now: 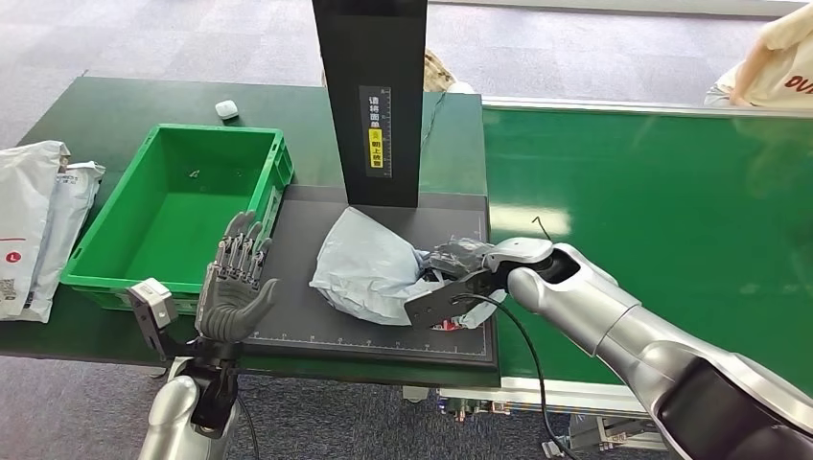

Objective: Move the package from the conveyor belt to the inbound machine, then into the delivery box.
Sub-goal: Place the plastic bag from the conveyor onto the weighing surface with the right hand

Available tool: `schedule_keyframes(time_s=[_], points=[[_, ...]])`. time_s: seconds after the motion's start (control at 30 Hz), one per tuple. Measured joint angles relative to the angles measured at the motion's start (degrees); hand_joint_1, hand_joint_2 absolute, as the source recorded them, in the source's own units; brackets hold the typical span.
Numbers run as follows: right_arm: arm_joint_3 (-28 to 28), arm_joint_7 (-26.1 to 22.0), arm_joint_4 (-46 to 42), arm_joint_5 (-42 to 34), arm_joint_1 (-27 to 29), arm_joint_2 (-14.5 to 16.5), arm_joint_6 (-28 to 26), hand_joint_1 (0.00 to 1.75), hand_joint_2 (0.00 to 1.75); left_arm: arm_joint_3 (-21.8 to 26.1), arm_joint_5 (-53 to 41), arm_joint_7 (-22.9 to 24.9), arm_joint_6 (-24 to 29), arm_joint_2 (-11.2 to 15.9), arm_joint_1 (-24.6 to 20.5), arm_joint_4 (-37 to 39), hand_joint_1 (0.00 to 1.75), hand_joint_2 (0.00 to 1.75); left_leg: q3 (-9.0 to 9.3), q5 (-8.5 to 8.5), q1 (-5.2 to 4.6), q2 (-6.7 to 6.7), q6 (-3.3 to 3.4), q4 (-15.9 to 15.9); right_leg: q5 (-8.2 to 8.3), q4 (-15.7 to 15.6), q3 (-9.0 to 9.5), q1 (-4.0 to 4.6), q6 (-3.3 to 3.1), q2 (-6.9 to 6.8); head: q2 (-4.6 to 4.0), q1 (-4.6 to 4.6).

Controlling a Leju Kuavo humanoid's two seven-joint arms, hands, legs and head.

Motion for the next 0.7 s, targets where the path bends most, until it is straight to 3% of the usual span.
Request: schedule_keyframes(time_s=[0.03,0.13,0.17,0.43,0.57,0.7], points=[[0.08,0.10,0.00,-0.01,-0.07,-0.07,0.04,1.41,1.75,0.00,0.02,0.02,0.00,0.00,0.00,0.00,0.00,1.75,0.00,0.00,0.00,0.00,0.00,0.00,0.00,0.00,0.00,0.00,0.00,0.00,0.00,0.00],[0.37,0.52,-0.01,-0.07,-0.37,-0.30,-0.12,0.10,1.75,-0.01,0.22,0.07,0.07,0.00,0.01,-0.01,0.00,1.75,0.00,0.00,0.00,0.00,0.00,0.00,0.00,0.00,0.01,0.00,0.00,0.00,0.00,0.00],[0.46,0.63,-0.05,-0.09,-0.44,-0.38,-0.84,0.00,1.75,-0.02,0.31,0.07,0.13,0.00,0.03,-0.01,0.00,1.75,0.00,0.00,0.00,0.00,0.00,0.00,0.00,0.00,0.01,0.00,0.00,0.00,0.00,0.00],[-3.21,-3.52,-2.93,1.62,2.80,-0.73,-21.32,0.00,1.75,-0.01,0.60,-0.56,0.63,0.02,1.75,-1.08,0.00,1.75,-0.07,0.00,0.00,0.01,0.00,-0.01,0.00,0.00,-0.04,0.00,0.00,0.01,0.00,0.01],[-4.30,-4.39,-3.56,1.98,3.26,-0.67,-22.88,0.00,1.75,-0.02,0.39,-0.81,0.63,0.02,1.88,-1.14,0.00,1.75,-0.09,-0.01,0.00,0.01,0.00,-0.01,0.00,0.00,-0.06,0.01,-0.01,0.01,0.00,0.02],[-8.89,-8.80,-4.19,2.20,4.20,1.69,-25.48,0.00,1.75,-0.01,-0.02,-1.91,0.63,0.02,1.60,-1.11,0.00,1.75,-0.14,-0.01,0.01,0.02,-0.02,-0.02,-0.03,0.01,-0.14,0.06,-0.03,0.02,0.00,-0.01]])
